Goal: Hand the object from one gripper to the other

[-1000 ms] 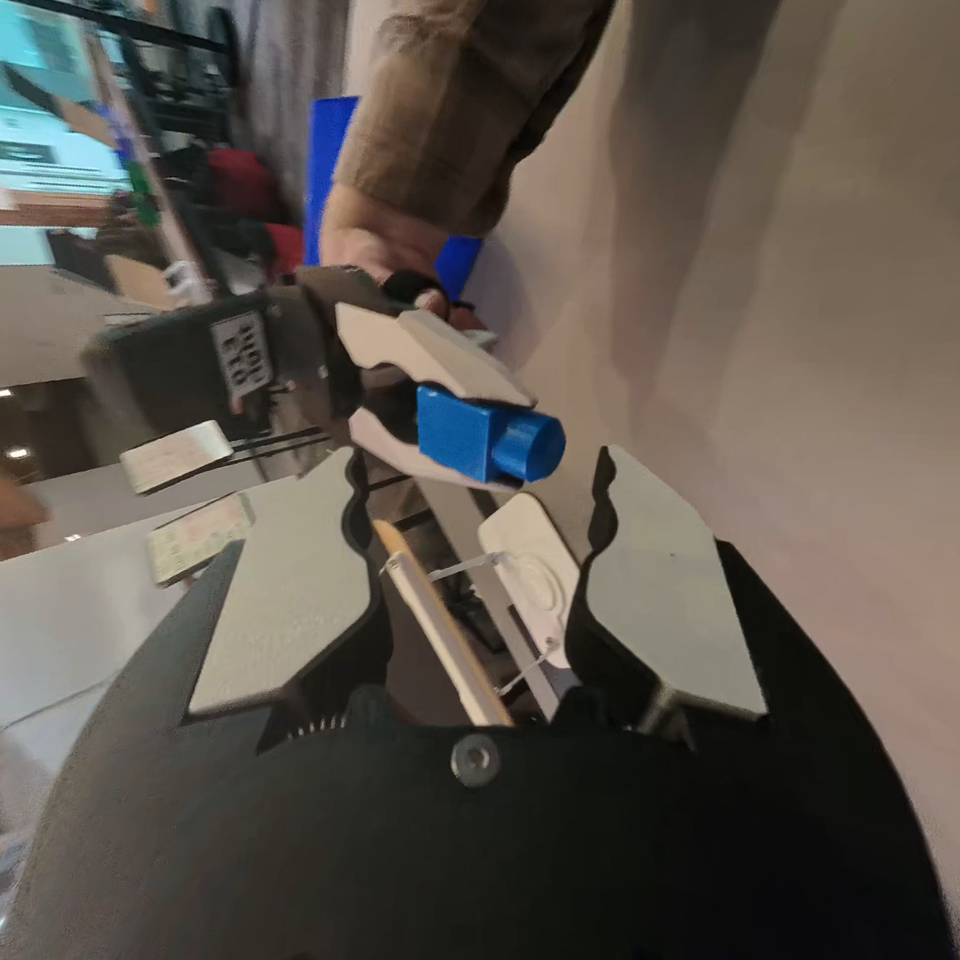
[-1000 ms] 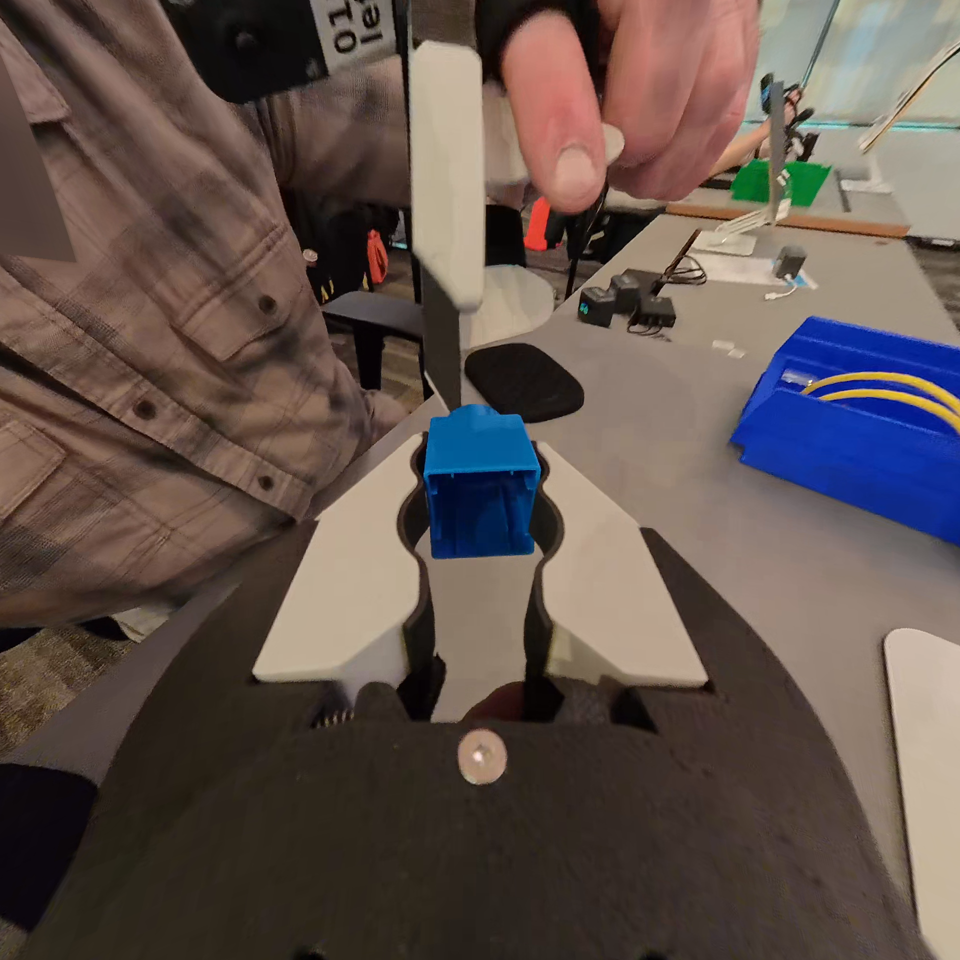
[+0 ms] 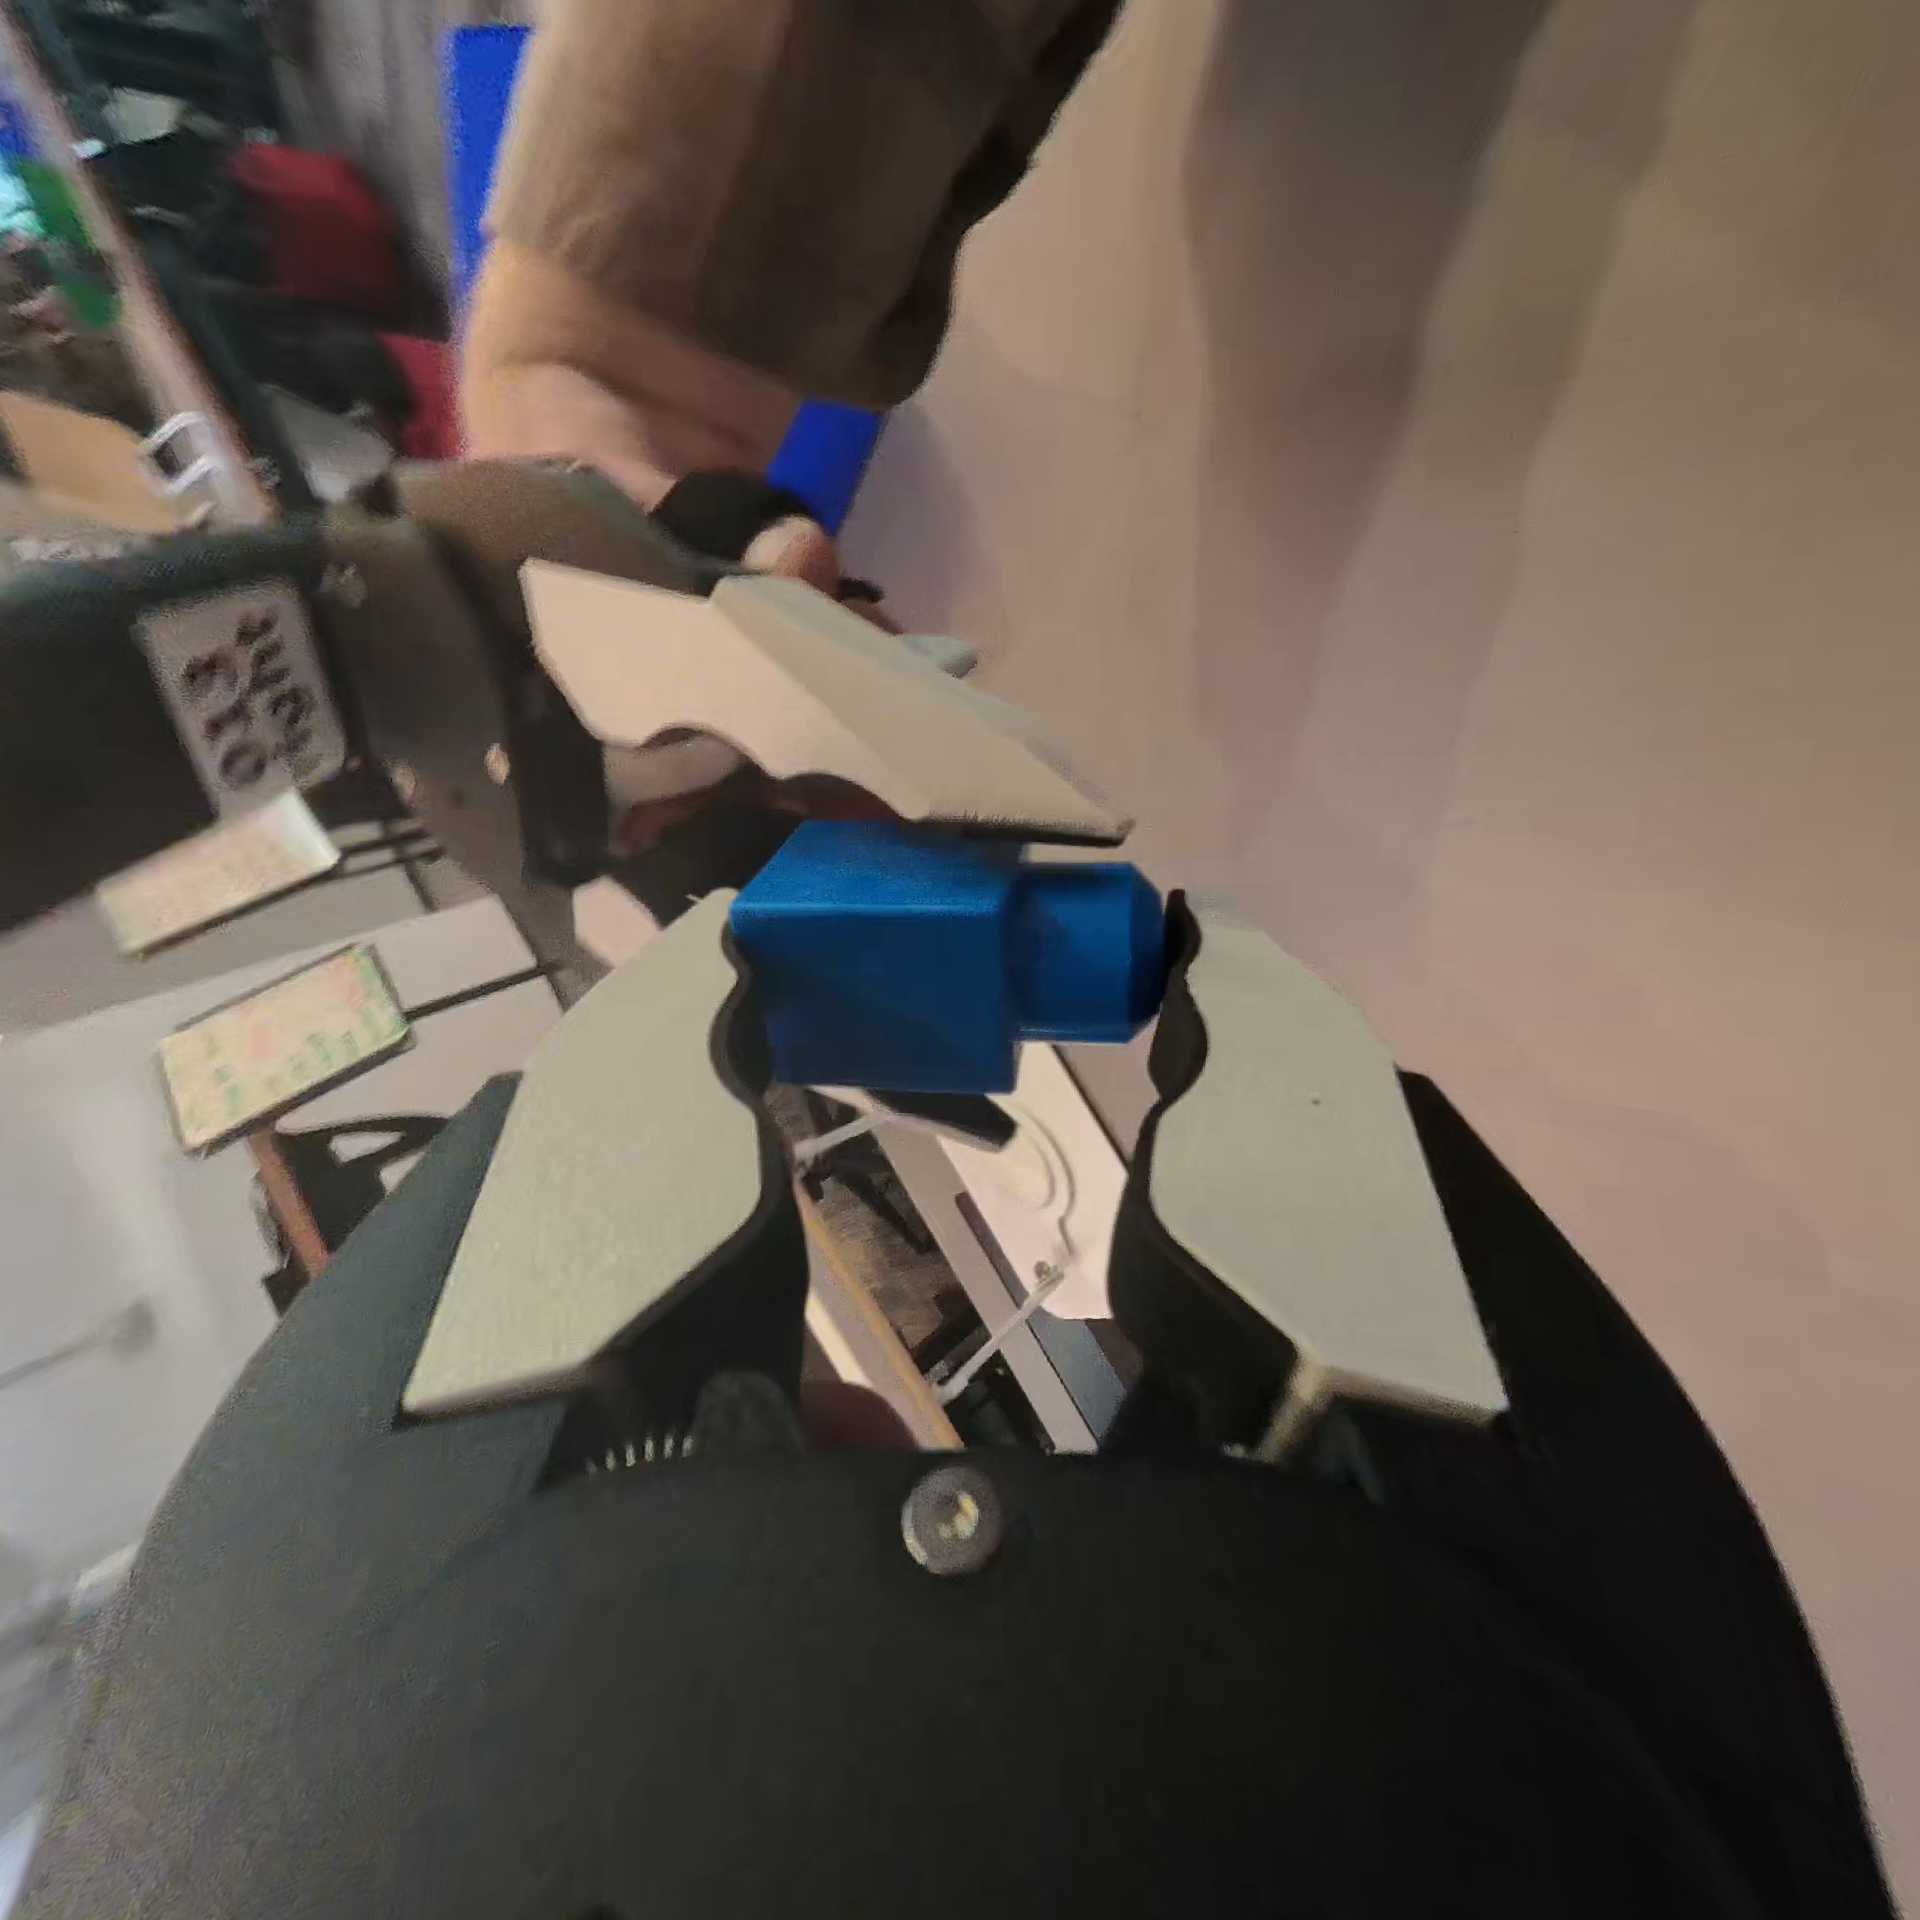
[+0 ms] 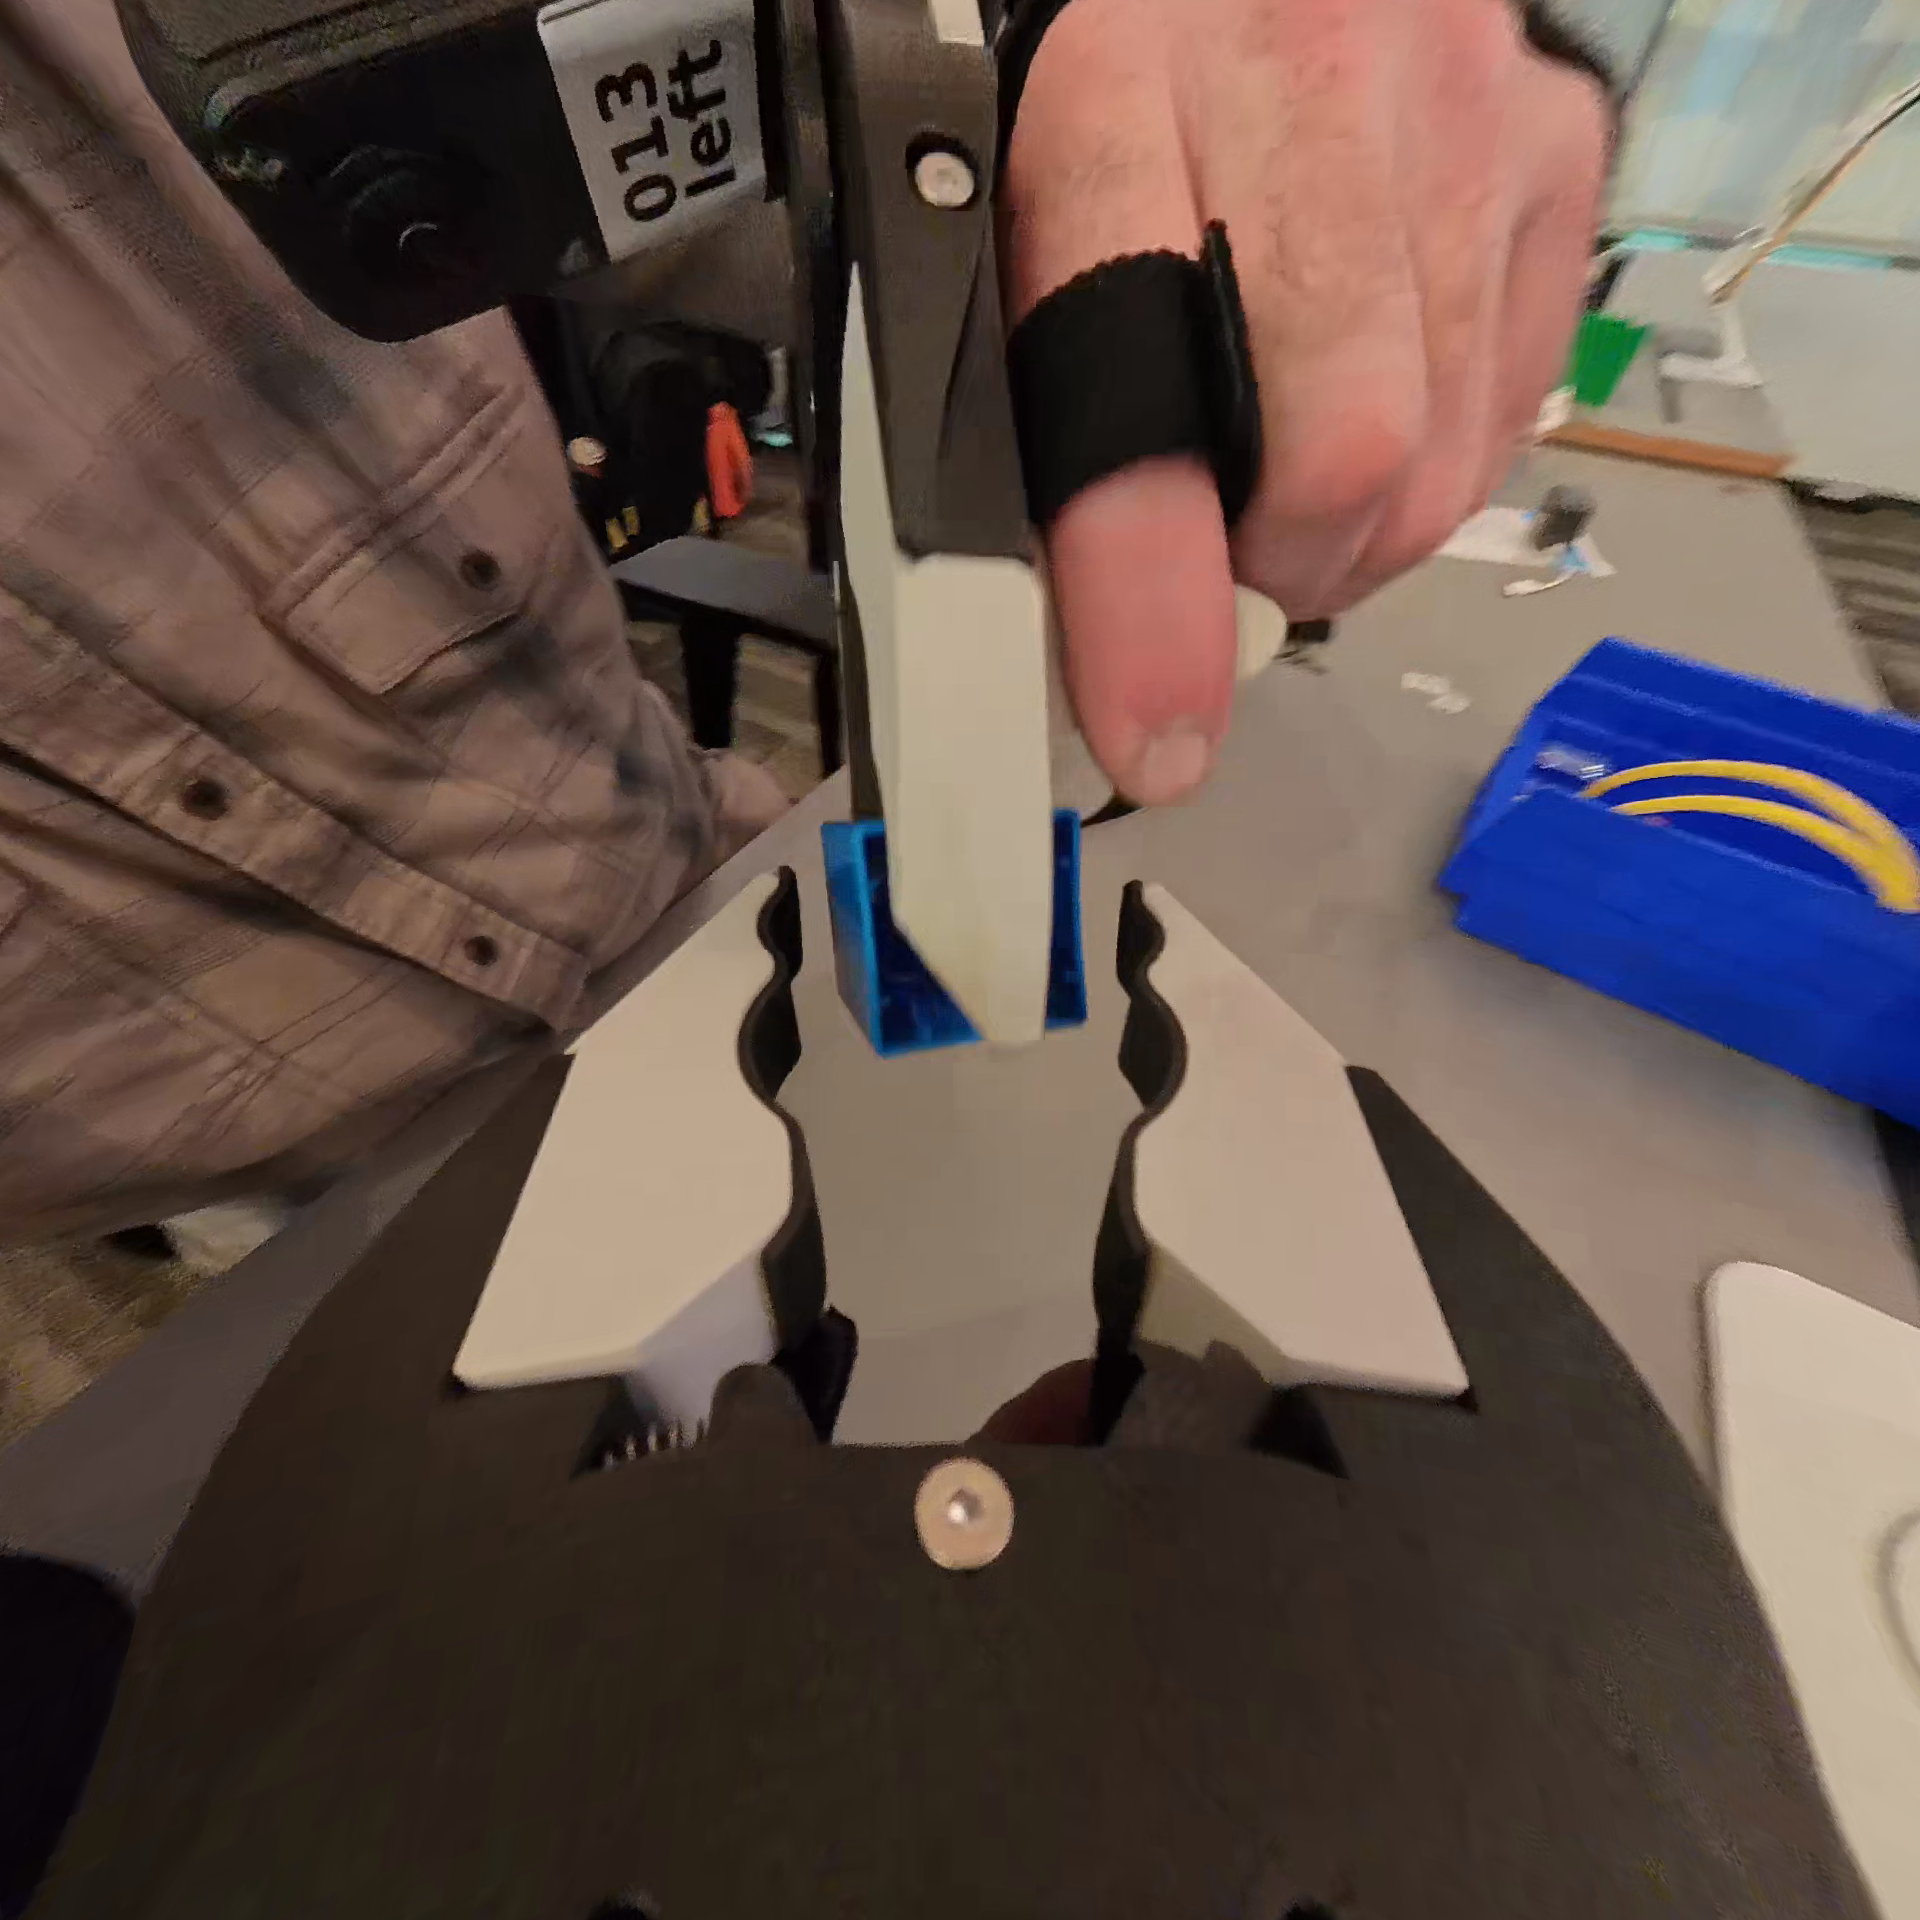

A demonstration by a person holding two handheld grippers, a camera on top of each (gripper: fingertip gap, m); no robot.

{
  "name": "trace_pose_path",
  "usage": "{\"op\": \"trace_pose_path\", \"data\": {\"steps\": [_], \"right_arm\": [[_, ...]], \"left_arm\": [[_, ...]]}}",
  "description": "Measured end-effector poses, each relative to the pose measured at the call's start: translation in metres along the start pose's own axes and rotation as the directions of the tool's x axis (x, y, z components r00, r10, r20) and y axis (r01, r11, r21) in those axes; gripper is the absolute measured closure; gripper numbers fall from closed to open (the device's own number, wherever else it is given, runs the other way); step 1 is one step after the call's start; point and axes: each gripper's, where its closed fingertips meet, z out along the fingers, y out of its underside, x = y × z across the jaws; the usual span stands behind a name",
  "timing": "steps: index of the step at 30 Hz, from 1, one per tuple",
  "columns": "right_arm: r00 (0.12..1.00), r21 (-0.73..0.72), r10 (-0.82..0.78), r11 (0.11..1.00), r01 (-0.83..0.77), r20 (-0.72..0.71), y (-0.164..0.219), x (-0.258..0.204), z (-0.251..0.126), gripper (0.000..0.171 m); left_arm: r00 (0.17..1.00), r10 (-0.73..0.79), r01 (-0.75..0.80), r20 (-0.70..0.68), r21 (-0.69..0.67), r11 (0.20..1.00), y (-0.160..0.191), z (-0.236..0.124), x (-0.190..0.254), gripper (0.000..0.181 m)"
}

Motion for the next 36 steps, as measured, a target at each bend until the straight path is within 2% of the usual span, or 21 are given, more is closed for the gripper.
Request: {"op": "trace_pose_path", "data": {"steps": [4, 8, 12, 16, 20, 24, 30, 32, 36], "right_arm": [[0.974, 0.055, -0.096, 0.992, 0.110, -0.206, -0.023, 0.024, -0.022, 0.106], [0.897, 0.054, -0.159, 0.979, 0.198, -0.412, -0.045, 0.045, -0.043, 0.105], [0.816, 0.077, -0.120, 0.977, 0.197, -0.566, -0.064, 0.065, -0.059, 0.111], [0.758, 0.121, -0.079, 0.971, 0.204, -0.648, -0.078, 0.076, -0.057, 0.113], [0.720, 0.143, -0.027, 0.974, 0.174, -0.693, -0.082, 0.085, -0.042, 0.113], [0.690, 0.184, 0.030, 0.971, 0.150, -0.723, -0.084, 0.090, -0.034, 0.118], [0.654, 0.157, 0.035, 0.979, 0.129, -0.755, -0.078, 0.097, -0.029, 0.125], [0.653, 0.156, 0.024, 0.977, 0.145, -0.757, -0.080, 0.095, -0.027, 0.137], [0.638, 0.173, 0.037, 0.973, 0.152, -0.769, -0.082, 0.096, -0.029, 0.137]], "left_arm": [[0.969, -0.131, 0.133, 0.211, 0.004, 0.991, 0.020, -0.019, -0.034, 0.109], [0.870, -0.215, 0.240, 0.443, 0.000, 0.971, 0.044, -0.041, -0.064, 0.107], [0.749, -0.123, 0.247, 0.651, -0.101, 0.964, 0.066, -0.060, -0.084, 0.110], [0.659, 0.003, 0.236, 0.752, -0.211, 0.949, 0.076, -0.066, -0.092, 0.110], [0.578, 0.142, 0.213, 0.803, -0.317, 0.924, 0.080, -0.071, -0.098, 0.110], [0.572, 0.175, 0.224, 0.802, -0.358, 0.906, 0.084, -0.065, -0.097, 0.110], [0.571, 0.196, 0.217, 0.797, -0.377, 0.900, 0.081, -0.057, -0.096, 0.110], [0.565, 0.191, 0.237, 0.803, -0.379, 0.895, 0.084, -0.058, -0.097, 0.110], [0.559, 0.190, 0.246, 0.807, -0.380, 0.892, 0.084, -0.058, -0.100, 0.110]]}}
